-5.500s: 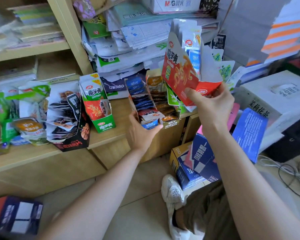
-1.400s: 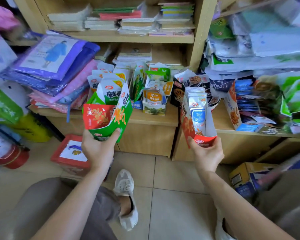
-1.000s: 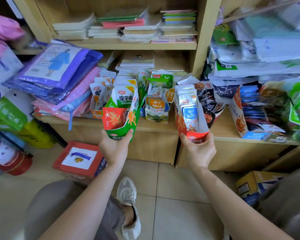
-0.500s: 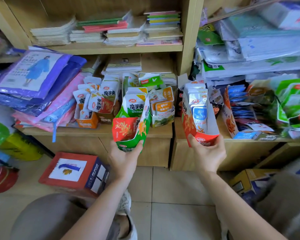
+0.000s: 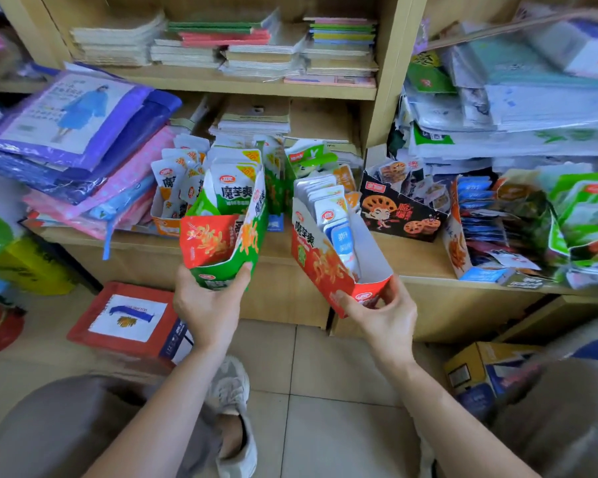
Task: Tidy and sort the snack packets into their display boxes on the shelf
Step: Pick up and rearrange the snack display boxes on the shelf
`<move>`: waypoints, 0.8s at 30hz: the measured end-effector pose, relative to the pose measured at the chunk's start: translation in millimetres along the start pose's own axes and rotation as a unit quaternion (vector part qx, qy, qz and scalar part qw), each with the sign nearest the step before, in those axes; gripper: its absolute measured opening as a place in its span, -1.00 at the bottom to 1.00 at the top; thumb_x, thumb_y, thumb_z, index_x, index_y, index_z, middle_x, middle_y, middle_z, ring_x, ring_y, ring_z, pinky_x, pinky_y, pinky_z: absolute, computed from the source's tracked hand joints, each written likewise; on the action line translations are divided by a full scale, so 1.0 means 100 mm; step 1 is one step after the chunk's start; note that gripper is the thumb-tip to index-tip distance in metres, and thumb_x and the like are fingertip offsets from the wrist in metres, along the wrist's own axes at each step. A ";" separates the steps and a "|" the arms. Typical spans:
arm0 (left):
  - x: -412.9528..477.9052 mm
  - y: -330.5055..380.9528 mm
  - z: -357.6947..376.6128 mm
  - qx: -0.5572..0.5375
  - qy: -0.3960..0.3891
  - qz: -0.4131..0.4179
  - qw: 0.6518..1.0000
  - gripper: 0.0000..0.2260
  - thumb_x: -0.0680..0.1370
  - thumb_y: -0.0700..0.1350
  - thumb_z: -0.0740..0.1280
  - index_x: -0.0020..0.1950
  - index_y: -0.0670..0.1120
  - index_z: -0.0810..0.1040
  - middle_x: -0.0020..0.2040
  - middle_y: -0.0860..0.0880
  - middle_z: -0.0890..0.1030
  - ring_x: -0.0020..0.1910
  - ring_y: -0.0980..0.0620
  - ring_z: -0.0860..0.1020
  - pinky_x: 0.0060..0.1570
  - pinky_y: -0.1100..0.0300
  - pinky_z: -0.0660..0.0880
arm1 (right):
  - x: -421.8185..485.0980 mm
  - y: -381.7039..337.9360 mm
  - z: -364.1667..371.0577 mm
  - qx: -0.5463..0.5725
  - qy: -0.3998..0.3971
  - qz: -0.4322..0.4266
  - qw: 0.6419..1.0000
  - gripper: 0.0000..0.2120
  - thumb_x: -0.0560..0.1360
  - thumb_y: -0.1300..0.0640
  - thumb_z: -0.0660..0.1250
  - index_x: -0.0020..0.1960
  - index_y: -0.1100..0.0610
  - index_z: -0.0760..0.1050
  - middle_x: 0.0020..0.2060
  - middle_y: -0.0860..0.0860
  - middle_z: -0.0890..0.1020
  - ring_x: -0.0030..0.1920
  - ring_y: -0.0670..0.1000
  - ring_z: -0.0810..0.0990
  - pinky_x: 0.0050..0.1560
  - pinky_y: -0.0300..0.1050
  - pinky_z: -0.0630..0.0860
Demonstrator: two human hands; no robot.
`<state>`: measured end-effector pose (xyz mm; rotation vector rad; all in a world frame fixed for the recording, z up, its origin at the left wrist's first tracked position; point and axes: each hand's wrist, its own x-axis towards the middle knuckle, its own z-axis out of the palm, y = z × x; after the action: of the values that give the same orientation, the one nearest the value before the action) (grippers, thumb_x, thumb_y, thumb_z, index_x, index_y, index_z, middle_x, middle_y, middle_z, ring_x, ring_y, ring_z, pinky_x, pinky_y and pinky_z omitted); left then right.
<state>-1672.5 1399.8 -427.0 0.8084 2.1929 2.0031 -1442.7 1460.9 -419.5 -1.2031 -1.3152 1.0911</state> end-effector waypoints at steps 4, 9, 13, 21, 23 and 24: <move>0.08 -0.11 -0.17 -0.013 0.021 -0.017 1.000 -0.49 0.20 0.06 0.66 0.04 0.10 0.51 -0.05 0.06 0.68 -0.04 0.02 0.67 0.00 -0.11 0.62 | 0.08 0.04 0.34 -0.027 -0.013 0.006 1.000 -0.54 0.20 0.13 0.69 0.00 -0.03 0.55 -0.18 -0.12 0.71 -0.18 -0.08 0.68 -0.16 -0.18 0.62; 0.07 -0.18 -0.28 -0.015 0.007 -0.013 1.000 -0.50 0.23 -0.04 0.68 0.04 0.09 0.51 -0.06 0.11 0.67 -0.03 0.08 0.67 -0.01 -0.05 0.63 | 0.24 0.08 0.63 -0.051 0.062 0.010 0.997 -0.57 0.18 0.05 0.68 -0.07 0.02 0.52 -0.29 -0.14 0.66 -0.33 -0.21 0.59 -0.21 -0.15 0.58; 0.11 -0.20 -0.30 -0.023 0.008 -0.017 1.000 -0.52 0.23 -0.04 0.68 -0.03 0.21 0.48 -0.07 0.13 0.67 -0.05 0.08 0.67 -0.02 -0.06 0.63 | 0.19 0.09 0.82 -0.089 0.101 0.001 0.991 -0.54 0.18 -0.04 0.66 -0.07 0.03 0.50 -0.29 -0.18 0.64 -0.30 -0.24 0.59 -0.18 -0.13 0.59; 0.20 -0.19 -0.39 -0.050 0.032 -0.012 0.998 -0.49 0.24 -0.10 0.68 -0.01 0.22 0.49 -0.07 0.14 0.67 -0.06 0.11 0.67 -0.05 0.07 0.62 | 0.25 0.12 0.98 -0.058 0.116 0.004 0.992 -0.51 0.22 0.01 0.67 0.04 0.06 0.54 -0.19 -0.15 0.67 -0.20 -0.23 0.64 -0.10 -0.14 0.64; 0.21 -0.20 -0.42 -0.059 0.035 -0.015 0.998 -0.49 0.25 -0.12 0.68 0.01 0.20 0.50 -0.08 0.15 0.67 -0.06 0.13 0.68 -0.05 0.08 0.62 | 0.35 0.11 0.98 -0.045 0.086 0.002 0.995 -0.51 0.23 0.07 0.67 0.06 0.08 0.54 -0.14 -0.11 0.69 -0.18 -0.19 0.66 -0.14 -0.20 0.62; 0.22 -0.20 -0.43 -0.062 0.035 -0.018 0.997 -0.49 0.25 -0.12 0.68 0.02 0.18 0.50 -0.08 0.15 0.67 -0.06 0.14 0.68 -0.04 0.06 0.63 | 0.41 0.11 0.98 -0.045 0.071 0.002 0.996 -0.53 0.23 0.09 0.67 0.04 0.08 0.54 -0.16 -0.10 0.69 -0.19 -0.17 0.66 -0.17 -0.20 0.60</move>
<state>-1714.6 1369.4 -433.1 0.6892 2.0765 2.1572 -1539.7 1503.5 -435.4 -1.3259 -1.2629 0.9392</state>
